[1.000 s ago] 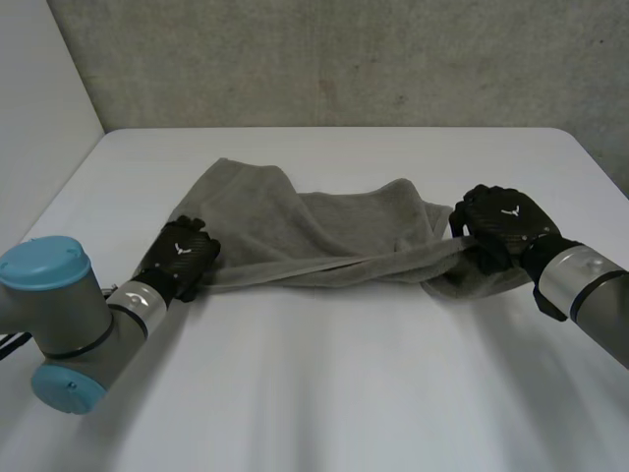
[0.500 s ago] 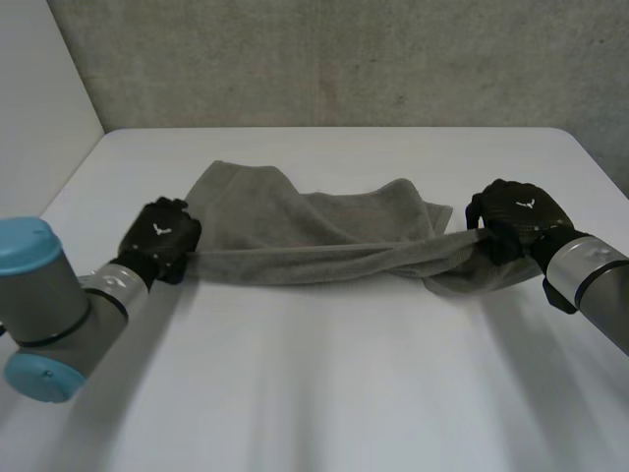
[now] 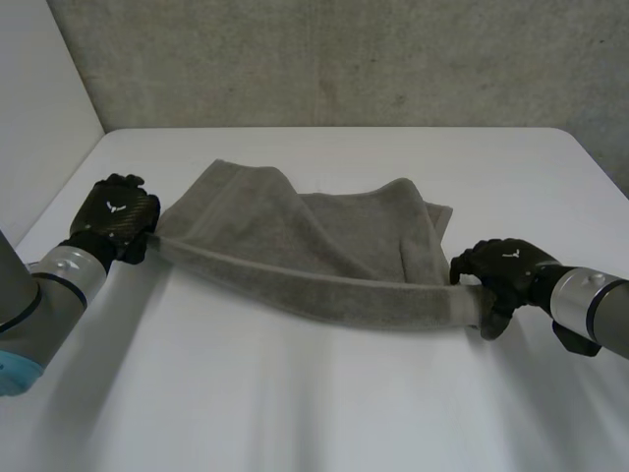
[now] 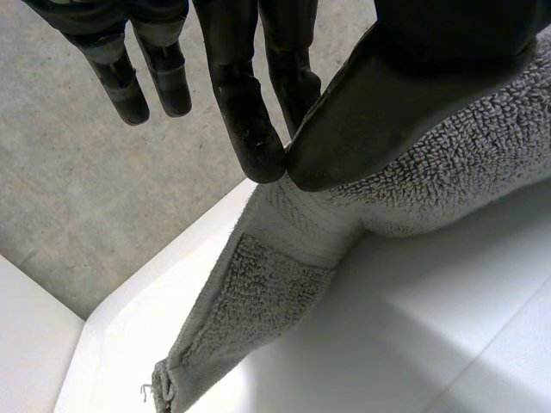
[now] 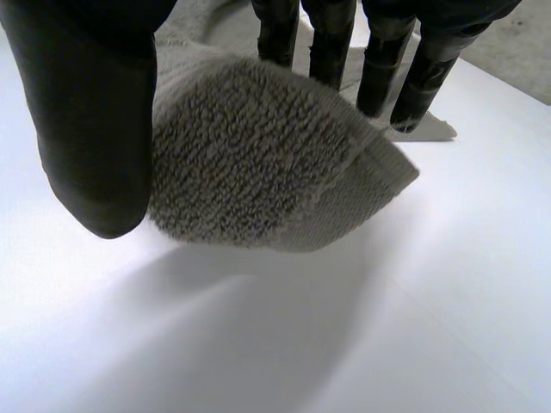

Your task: Fold the towel.

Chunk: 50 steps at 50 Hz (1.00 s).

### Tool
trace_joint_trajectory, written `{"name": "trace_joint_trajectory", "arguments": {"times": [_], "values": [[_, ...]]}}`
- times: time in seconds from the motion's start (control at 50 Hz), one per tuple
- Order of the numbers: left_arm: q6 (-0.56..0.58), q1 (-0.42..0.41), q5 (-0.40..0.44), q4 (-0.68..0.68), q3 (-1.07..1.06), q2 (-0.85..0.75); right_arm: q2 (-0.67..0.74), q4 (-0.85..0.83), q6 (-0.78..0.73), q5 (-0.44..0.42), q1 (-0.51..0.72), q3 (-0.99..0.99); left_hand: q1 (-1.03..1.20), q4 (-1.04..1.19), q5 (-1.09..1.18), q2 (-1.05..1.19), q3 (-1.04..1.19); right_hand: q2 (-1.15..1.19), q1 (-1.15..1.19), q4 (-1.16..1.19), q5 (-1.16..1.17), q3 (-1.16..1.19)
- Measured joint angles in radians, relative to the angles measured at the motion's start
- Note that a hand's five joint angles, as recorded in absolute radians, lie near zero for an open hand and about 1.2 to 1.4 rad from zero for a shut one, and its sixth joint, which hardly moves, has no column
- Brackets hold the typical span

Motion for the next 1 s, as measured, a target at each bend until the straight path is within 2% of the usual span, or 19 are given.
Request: {"name": "trace_joint_trajectory", "arguments": {"times": [0.18,0.3,0.38,0.42,0.5,0.58,0.7,0.82,0.9,1.0], "values": [[0.000,-0.001,0.000,0.000,-0.003,0.003,-0.012,0.025,0.030,-0.004,-0.004,-0.003,0.000,0.000,0.000,0.000,0.000,0.000,0.000,0.000,0.003,0.000],[0.000,-0.004,-0.001,-0.001,-0.007,0.004,-0.024,0.064,0.032,-0.023,-0.002,-0.006,0.000,0.000,0.000,0.000,0.000,0.052,0.074,0.000,0.117,0.000],[0.000,-0.004,-0.001,-0.002,-0.009,0.005,-0.026,0.074,0.031,-0.032,-0.003,-0.006,0.000,0.000,0.000,0.000,0.000,0.252,0.266,0.000,0.303,0.000],[0.000,-0.004,-0.001,-0.002,-0.009,0.005,-0.022,0.076,0.028,-0.036,-0.004,-0.006,0.000,0.000,0.000,0.000,0.000,0.508,0.513,0.000,0.561,0.000],[0.000,-0.005,-0.001,-0.003,-0.009,0.006,-0.023,0.071,0.025,-0.038,-0.005,-0.008,0.000,0.000,0.000,0.000,0.000,0.781,0.817,0.000,0.853,0.000],[0.000,-0.005,0.004,-0.005,-0.014,0.016,-0.053,0.067,0.028,-0.037,-0.007,-0.015,0.000,0.000,0.000,0.000,0.000,0.788,0.831,0.000,0.874,0.000],[-0.005,-0.007,0.028,-0.027,-0.030,0.090,-0.173,0.062,0.065,-0.045,-0.018,-0.030,0.000,0.000,0.000,0.000,0.000,0.789,0.831,0.000,0.874,0.000],[-0.042,-0.010,0.071,-0.085,-0.050,0.227,-0.270,0.059,0.121,-0.108,-0.026,-0.027,0.000,0.000,0.000,0.000,0.000,0.789,0.831,0.000,0.874,0.000],[-0.079,-0.003,0.094,-0.105,-0.059,0.277,-0.264,0.061,0.126,-0.143,-0.026,-0.015,0.000,0.000,0.000,0.000,0.000,0.789,0.831,0.000,0.874,0.000],[-0.116,0.020,0.107,-0.109,-0.053,0.254,-0.172,0.066,0.080,-0.153,-0.017,-0.025,0.000,0.000,0.000,0.000,0.000,0.789,0.831,0.000,0.874,0.000]]}}
